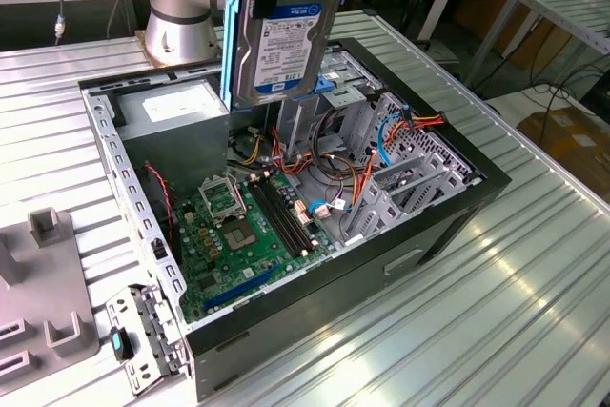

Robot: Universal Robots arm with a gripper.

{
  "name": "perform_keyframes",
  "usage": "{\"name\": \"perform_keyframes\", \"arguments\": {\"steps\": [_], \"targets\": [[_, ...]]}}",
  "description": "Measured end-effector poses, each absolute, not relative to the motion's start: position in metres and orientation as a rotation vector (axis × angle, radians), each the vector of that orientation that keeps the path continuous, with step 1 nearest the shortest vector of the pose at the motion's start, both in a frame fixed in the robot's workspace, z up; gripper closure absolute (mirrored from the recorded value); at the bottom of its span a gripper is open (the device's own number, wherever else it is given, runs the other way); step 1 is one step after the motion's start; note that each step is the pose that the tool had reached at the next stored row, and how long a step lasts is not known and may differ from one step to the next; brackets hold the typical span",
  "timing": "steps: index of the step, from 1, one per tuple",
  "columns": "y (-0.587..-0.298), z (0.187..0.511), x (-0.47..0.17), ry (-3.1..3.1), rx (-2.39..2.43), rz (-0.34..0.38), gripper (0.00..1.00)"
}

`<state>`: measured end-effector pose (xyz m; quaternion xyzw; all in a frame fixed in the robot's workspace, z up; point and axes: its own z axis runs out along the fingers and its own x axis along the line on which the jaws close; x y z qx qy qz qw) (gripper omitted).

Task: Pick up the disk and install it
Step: 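Insert the disk into the insertion slot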

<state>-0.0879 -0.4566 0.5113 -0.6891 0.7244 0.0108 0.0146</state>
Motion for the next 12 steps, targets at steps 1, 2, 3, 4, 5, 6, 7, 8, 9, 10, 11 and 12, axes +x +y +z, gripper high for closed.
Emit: {"name": "perform_keyframes", "arguments": {"steps": [1,2,3,4,5,6,7,8,9,10,11,12], "targets": [[-0.459,0.511,-0.088,2.255,-2.145,0.034,0.63],[-0.464,0.51,-0.087,2.255,-2.145,0.034,0.63],[-0.468,0.51,-0.084,2.255,-2.145,0.034,0.63],[-0.469,0.509,-0.082,2.255,-2.145,0.034,0.63],[-0.47,0.509,-0.08,2.255,-2.145,0.034,0.63],[-0.471,0.509,-0.076,2.255,-2.145,0.034,0.63],[-0.471,0.509,-0.072,2.255,-2.145,0.034,0.63],[-0.472,0.508,-0.069,2.255,-2.145,0.034,0.63],[-0.473,0.508,-0.066,2.255,-2.145,0.034,0.63],[-0.475,0.508,-0.064,2.255,-2.145,0.034,0.63],[-0.477,0.507,-0.063,2.255,-2.145,0.034,0.63],[-0.481,0.506,-0.061,2.255,-2.145,0.034,0.63]]}}
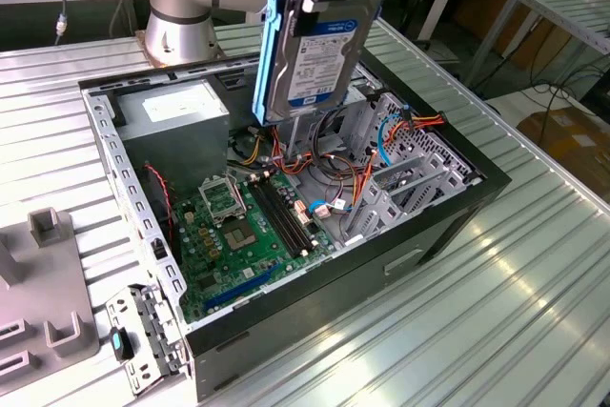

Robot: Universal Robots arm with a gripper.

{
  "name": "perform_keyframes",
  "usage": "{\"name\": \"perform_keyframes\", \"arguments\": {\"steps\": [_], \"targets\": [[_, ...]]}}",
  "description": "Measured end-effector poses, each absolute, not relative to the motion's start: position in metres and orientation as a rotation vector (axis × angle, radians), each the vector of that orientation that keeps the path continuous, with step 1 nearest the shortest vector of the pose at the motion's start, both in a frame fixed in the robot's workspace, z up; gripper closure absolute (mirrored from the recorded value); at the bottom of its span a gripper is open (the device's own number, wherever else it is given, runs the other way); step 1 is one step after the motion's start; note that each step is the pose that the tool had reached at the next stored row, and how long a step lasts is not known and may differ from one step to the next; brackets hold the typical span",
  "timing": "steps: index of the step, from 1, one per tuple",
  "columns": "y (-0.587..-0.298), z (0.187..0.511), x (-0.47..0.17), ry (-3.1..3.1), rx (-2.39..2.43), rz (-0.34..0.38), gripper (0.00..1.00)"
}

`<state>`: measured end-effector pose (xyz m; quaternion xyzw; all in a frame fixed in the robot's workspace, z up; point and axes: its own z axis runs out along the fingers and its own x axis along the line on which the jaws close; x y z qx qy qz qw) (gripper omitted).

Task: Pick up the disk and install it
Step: 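Insert the disk into the insertion slot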

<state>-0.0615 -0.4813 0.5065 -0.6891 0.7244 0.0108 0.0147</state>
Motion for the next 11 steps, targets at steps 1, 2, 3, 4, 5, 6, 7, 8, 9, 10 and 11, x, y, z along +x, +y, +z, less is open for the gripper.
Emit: {"name": "perform_keyframes", "arguments": {"steps": [1,2,3,4,5,6,7,8,9,10,11], "targets": [[-0.485,0.506,-0.061,2.255,-2.145,0.034,0.63],[-0.488,0.505,-0.06,2.255,-2.145,0.034,0.63],[-0.493,0.505,-0.06,2.255,-2.145,0.034,0.63],[-0.499,0.504,-0.059,2.255,-2.145,0.034,0.63],[-0.507,0.502,-0.058,2.255,-2.145,0.034,0.63],[-0.511,0.502,-0.058,2.255,-2.145,0.034,0.63],[-0.515,0.501,-0.057,2.255,-2.145,0.034,0.63],[-0.521,0.499,-0.054,2.255,-2.145,0.034,0.63],[-0.524,0.499,-0.052,2.255,-2.145,0.034,0.63],[-0.525,0.498,-0.05,2.255,-2.145,0.034,0.63],[-0.527,0.497,-0.048,2.255,-2.145,0.034,0.63]]}}
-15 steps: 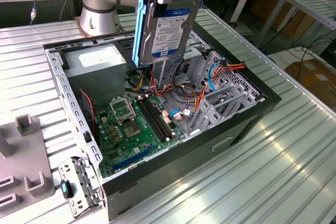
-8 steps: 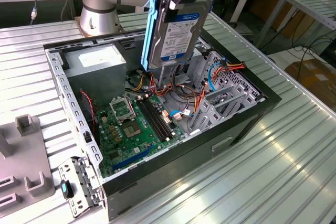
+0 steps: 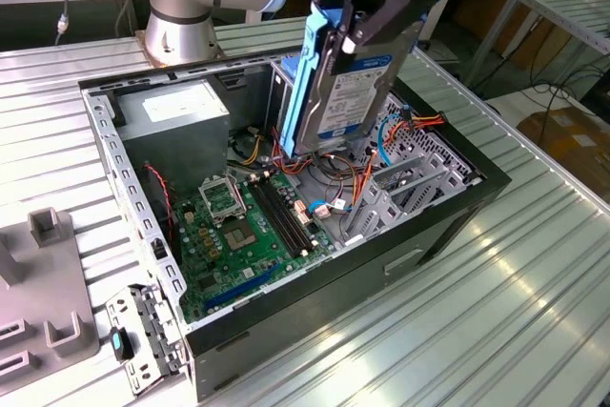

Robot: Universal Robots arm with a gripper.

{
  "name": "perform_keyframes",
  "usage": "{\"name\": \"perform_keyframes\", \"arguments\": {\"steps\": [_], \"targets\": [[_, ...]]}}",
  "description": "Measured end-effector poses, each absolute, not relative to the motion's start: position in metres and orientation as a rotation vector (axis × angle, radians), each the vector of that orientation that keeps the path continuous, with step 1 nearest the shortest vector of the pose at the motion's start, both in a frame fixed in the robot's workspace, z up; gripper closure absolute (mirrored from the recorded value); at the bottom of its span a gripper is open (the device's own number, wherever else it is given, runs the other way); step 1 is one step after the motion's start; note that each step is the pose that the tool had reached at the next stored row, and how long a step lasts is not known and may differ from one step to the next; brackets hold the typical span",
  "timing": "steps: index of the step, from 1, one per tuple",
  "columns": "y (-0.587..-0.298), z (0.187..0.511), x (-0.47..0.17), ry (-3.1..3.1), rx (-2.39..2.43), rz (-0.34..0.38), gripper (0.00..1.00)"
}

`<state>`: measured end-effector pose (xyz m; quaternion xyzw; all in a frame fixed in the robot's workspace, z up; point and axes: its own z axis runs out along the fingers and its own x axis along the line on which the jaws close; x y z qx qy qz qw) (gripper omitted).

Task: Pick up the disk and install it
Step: 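Insert the disk into the insertion slot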

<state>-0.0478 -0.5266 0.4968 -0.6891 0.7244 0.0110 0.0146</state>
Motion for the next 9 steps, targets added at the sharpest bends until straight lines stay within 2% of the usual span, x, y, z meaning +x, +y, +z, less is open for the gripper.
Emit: {"name": "perform_keyframes", "arguments": {"steps": [9], "targets": [[-0.538,0.488,-0.016,2.254,-2.146,0.034,0.63]]}}
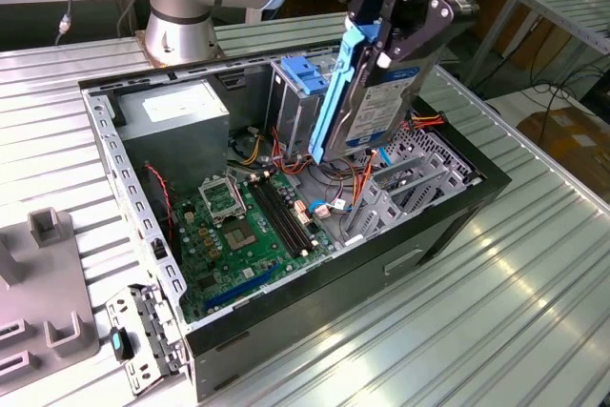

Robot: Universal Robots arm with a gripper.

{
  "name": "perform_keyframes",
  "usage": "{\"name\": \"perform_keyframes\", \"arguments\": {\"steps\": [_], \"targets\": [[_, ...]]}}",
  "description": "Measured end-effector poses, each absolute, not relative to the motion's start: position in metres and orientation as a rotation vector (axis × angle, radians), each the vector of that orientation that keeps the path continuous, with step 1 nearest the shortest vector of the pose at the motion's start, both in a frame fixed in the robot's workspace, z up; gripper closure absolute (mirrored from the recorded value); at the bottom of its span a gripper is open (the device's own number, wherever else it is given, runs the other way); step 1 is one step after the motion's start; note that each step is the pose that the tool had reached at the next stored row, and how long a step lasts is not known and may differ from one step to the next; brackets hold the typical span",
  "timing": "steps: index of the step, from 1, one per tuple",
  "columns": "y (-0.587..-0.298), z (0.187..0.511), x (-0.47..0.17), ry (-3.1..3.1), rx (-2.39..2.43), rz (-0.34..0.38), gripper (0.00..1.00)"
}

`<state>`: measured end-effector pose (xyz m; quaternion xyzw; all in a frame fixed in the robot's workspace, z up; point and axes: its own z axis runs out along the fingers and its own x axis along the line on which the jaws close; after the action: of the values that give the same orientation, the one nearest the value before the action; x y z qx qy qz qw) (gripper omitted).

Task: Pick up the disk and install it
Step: 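Insert the disk into the insertion slot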

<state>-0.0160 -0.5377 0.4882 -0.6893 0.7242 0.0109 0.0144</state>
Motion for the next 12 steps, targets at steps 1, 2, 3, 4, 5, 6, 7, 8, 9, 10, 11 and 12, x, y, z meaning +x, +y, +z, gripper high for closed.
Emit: {"name": "perform_keyframes", "arguments": {"steps": [1,2,3,4,5,6,7,8,9,10,11,12], "targets": [[-0.539,0.487,-0.011,2.254,-2.146,0.034,0.63],[-0.54,0.486,-0.006,2.253,-2.147,0.034,0.63],[-0.541,0.485,-0.004,2.251,-2.15,0.034,0.63],[-0.542,0.484,-0.001,2.247,-2.154,0.034,0.63],[-0.543,0.482,0.002,2.243,-2.158,0.034,0.63],[-0.544,0.482,0.004,2.242,-2.159,0.034,0.63],[-0.546,0.481,0.006,2.242,-2.159,0.034,0.63],[-0.547,0.48,0.008,2.242,-2.159,0.034,0.63],[-0.549,0.48,0.01,2.242,-2.159,0.034,0.63],[-0.551,0.479,0.012,2.241,-2.16,0.034,0.63],[-0.551,0.478,0.015,2.24,-2.161,0.034,0.63],[-0.553,0.478,0.018,2.239,-2.162,0.034,0.63]]}}
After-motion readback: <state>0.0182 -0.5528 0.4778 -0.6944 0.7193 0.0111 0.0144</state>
